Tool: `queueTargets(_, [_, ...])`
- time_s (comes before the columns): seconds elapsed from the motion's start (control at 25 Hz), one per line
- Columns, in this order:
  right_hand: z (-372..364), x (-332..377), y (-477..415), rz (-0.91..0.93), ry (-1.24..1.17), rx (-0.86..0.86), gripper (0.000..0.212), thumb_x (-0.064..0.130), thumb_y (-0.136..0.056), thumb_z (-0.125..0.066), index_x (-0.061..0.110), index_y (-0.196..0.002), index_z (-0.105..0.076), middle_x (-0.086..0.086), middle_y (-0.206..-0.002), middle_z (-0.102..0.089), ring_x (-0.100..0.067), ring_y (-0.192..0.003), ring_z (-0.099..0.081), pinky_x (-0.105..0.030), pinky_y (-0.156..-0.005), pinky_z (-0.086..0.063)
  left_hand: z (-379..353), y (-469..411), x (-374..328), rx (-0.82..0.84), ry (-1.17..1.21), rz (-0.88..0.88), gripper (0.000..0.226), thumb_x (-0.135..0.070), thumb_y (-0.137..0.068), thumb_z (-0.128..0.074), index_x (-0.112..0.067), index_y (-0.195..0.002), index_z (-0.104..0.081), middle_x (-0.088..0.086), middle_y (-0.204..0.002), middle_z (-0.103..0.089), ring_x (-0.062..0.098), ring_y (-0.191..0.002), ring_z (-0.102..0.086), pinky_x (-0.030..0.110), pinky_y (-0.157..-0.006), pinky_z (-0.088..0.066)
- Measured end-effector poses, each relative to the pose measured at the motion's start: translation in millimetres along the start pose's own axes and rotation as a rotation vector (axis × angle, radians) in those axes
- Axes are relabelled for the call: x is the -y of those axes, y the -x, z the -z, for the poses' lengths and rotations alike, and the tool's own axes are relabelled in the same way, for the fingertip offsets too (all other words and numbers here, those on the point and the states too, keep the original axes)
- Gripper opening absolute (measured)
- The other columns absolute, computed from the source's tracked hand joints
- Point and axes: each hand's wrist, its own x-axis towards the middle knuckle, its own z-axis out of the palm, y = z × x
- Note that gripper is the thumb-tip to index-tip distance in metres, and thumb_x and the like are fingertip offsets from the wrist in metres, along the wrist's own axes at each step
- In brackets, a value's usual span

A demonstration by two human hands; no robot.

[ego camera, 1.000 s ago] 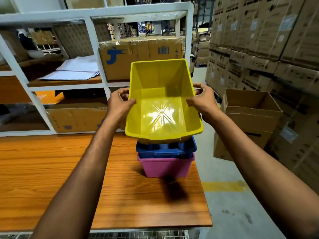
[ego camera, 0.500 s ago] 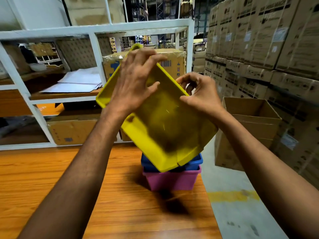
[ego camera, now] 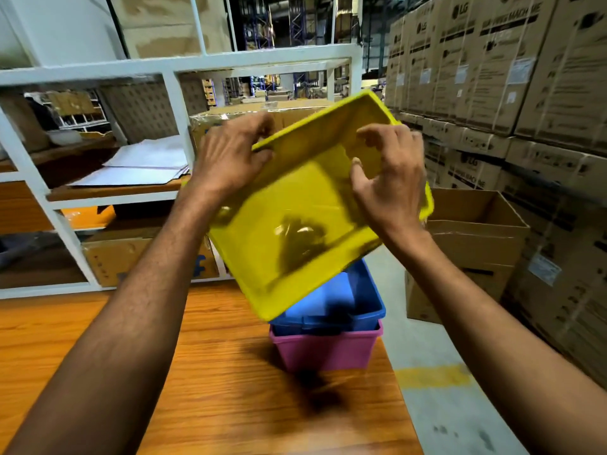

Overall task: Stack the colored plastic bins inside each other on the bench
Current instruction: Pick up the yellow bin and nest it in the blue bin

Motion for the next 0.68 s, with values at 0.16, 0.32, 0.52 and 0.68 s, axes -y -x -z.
queueTargets(0.16, [0, -2, 42, -0.300, 0.004, 0.045, 0.045, 0.018, -0.076, -0.068, 0.021, -0.120, -0.062, -0.003, -0.120, -0.056, -0.021, -0.114, -0.048, -0.034, -0.093, -0.046, -15, 5, 5, 0.020, 0.383, 0.309, 0.021, -0.021, -0.088, -0.072, -0.026, -0.103, -0.058, -0.013, -0.087, -0.056, 0.005, -0.074, -0.050, 0.030, -0.070, -0.039])
queueTargets(0.32, [-2, -18, 56, -0.630, -0.029, 0.133, 0.068, 0.021, -0.074, -0.071, 0.024, -0.138, -0.047, -0.003, -0.138, -0.048, -0.023, -0.127, -0.047, -0.036, -0.095, -0.044, -43, 23, 11, 0.013, 0.439, 0.458, 0.021, -0.019, -0.088, -0.070, -0.026, -0.103, -0.057, -0.012, -0.083, -0.053, 0.008, -0.074, -0.049, 0.033, -0.072, -0.041])
queueTargets(0.52, [-3, -35, 52, -0.905, -0.446, 0.474, 0.032, 0.014, -0.086, -0.073, 0.020, -0.118, -0.068, 0.000, -0.104, -0.074, -0.021, -0.097, -0.070, -0.039, -0.078, -0.059, -67, 46, 21, 0.041, 0.852, 0.767, 0.032, -0.007, -0.091, -0.070, -0.031, -0.089, -0.049, -0.001, -0.085, -0.059, 0.017, -0.076, -0.057, 0.030, -0.065, -0.049])
queueTargets(0.68, [-2, -35, 35, -0.989, -0.616, 0.567, 0.033, 0.002, -0.091, -0.069, 0.012, -0.122, -0.064, -0.002, -0.100, -0.072, -0.016, -0.083, -0.068, -0.031, -0.063, -0.058, -77, 54, 23, 0.072, 0.937, 0.885, 0.023, -0.012, -0.093, -0.071, -0.020, -0.107, -0.054, 0.000, -0.087, -0.062, 0.010, -0.071, -0.060, 0.023, -0.054, -0.047])
